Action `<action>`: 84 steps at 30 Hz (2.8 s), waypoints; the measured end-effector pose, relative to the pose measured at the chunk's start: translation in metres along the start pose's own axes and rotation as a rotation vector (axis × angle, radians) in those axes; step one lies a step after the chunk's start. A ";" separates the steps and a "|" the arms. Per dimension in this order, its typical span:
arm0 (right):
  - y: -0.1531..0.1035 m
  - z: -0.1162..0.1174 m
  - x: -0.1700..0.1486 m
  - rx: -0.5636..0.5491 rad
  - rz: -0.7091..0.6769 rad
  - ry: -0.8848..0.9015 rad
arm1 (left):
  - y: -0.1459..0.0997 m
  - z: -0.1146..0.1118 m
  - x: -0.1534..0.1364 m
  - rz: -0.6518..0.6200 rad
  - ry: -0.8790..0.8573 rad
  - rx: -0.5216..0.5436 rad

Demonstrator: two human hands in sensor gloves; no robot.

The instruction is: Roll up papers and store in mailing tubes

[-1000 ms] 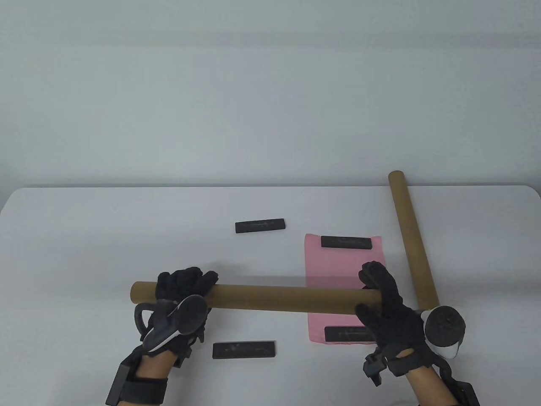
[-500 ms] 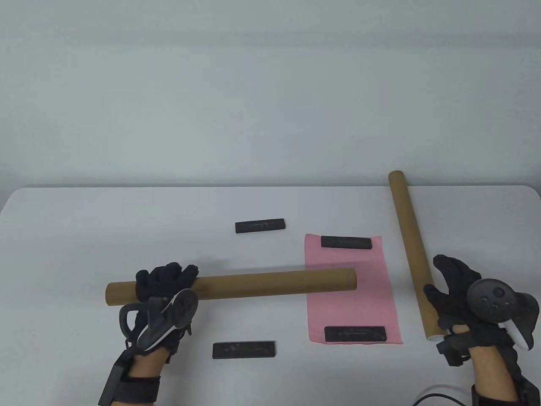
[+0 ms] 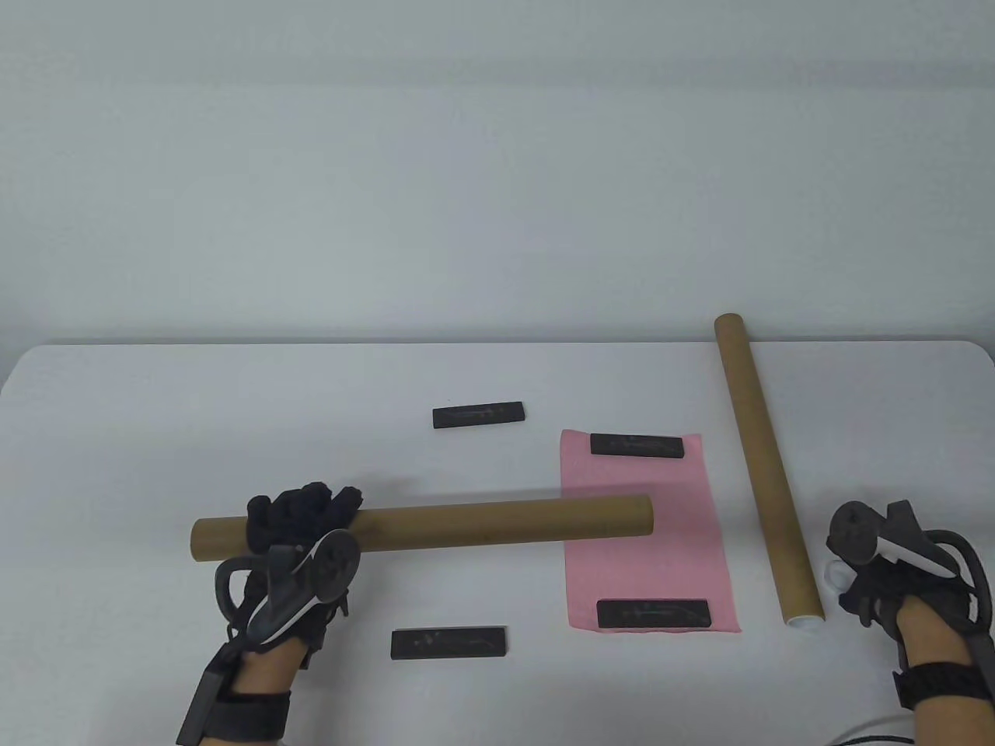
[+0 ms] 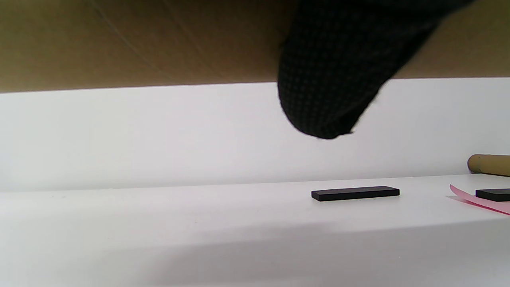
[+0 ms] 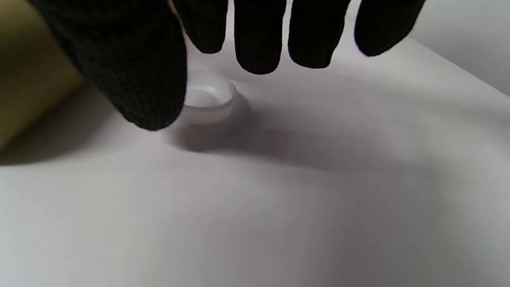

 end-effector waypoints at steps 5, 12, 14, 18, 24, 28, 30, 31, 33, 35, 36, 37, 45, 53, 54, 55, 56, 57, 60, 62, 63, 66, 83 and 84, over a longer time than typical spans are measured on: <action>0.005 0.006 0.011 -0.014 -0.023 -0.051 | 0.000 0.000 -0.001 0.004 0.001 -0.004; -0.007 -0.007 0.004 -0.091 0.002 -0.104 | -0.001 0.000 -0.002 0.007 0.000 -0.007; -0.022 -0.026 0.000 -0.169 0.005 -0.071 | -0.001 0.000 -0.002 0.006 -0.005 -0.006; -0.071 -0.085 0.015 -0.424 -0.069 0.014 | 0.000 -0.001 -0.002 0.003 -0.020 -0.006; -0.145 -0.133 0.096 -0.710 -0.414 0.201 | -0.002 0.003 0.001 -0.018 -0.062 0.002; -0.157 -0.124 0.115 -0.772 -0.545 0.451 | -0.003 0.008 0.002 -0.034 -0.094 0.019; -0.152 -0.112 0.118 -0.765 -0.623 0.590 | -0.003 0.008 0.002 -0.047 -0.112 0.017; -0.149 -0.109 0.120 -0.750 -0.649 0.619 | -0.003 0.007 0.002 -0.052 -0.117 0.015; -0.146 -0.100 0.122 -0.718 -0.707 0.664 | -0.003 0.006 0.003 -0.066 -0.127 0.007; -0.147 -0.094 0.124 -0.708 -0.770 0.725 | -0.003 0.005 0.006 -0.081 -0.142 0.002; -0.149 -0.093 0.125 -0.707 -0.792 0.750 | -0.003 0.005 0.007 -0.085 -0.145 0.002; -0.150 -0.093 0.126 -0.708 -0.813 0.765 | -0.003 0.005 0.010 -0.091 -0.149 0.003; -0.152 -0.091 0.118 -0.698 -0.866 0.818 | -0.003 0.000 0.015 -0.116 -0.190 -0.037; -0.154 -0.091 0.119 -0.708 -0.868 0.818 | -0.003 -0.002 0.016 -0.120 -0.207 -0.051; -0.154 -0.090 0.120 -0.716 -0.864 0.820 | -0.003 -0.002 0.016 -0.117 -0.208 -0.054; -0.154 -0.090 0.121 -0.724 -0.860 0.820 | -0.002 -0.002 0.016 -0.110 -0.210 -0.065; -0.154 -0.089 0.122 -0.727 -0.856 0.819 | -0.001 -0.003 0.016 -0.106 -0.214 -0.085; -0.153 -0.089 0.123 -0.729 -0.850 0.816 | -0.002 -0.004 0.016 -0.097 -0.221 -0.104; -0.152 -0.087 0.123 -0.744 -0.831 0.831 | -0.001 -0.003 0.018 -0.078 -0.216 -0.118; -0.151 -0.086 0.123 -0.750 -0.822 0.848 | 0.000 -0.001 0.019 -0.064 -0.221 -0.120; -0.151 -0.086 0.124 -0.757 -0.814 0.857 | 0.000 0.001 0.019 -0.059 -0.220 -0.118; -0.154 -0.086 0.129 -0.804 -0.791 0.838 | -0.001 0.004 0.021 -0.049 -0.228 -0.119; -0.156 -0.082 0.126 -0.904 -0.622 0.786 | -0.005 -0.006 0.032 -0.038 -0.123 -0.269; -0.159 -0.082 0.123 -0.932 -0.613 0.773 | -0.005 -0.008 0.029 -0.026 -0.118 -0.289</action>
Point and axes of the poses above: the tracker on the back of each hand, its own x axis roughly to the thumb side, its own y axis roughly from the wrist to the fingertips, z = x × y, the point moved 4 cm from there along y, roughly from the wrist to the fingertips, and after that the axes turned 7 degrees about x, right-handed, at the moved point
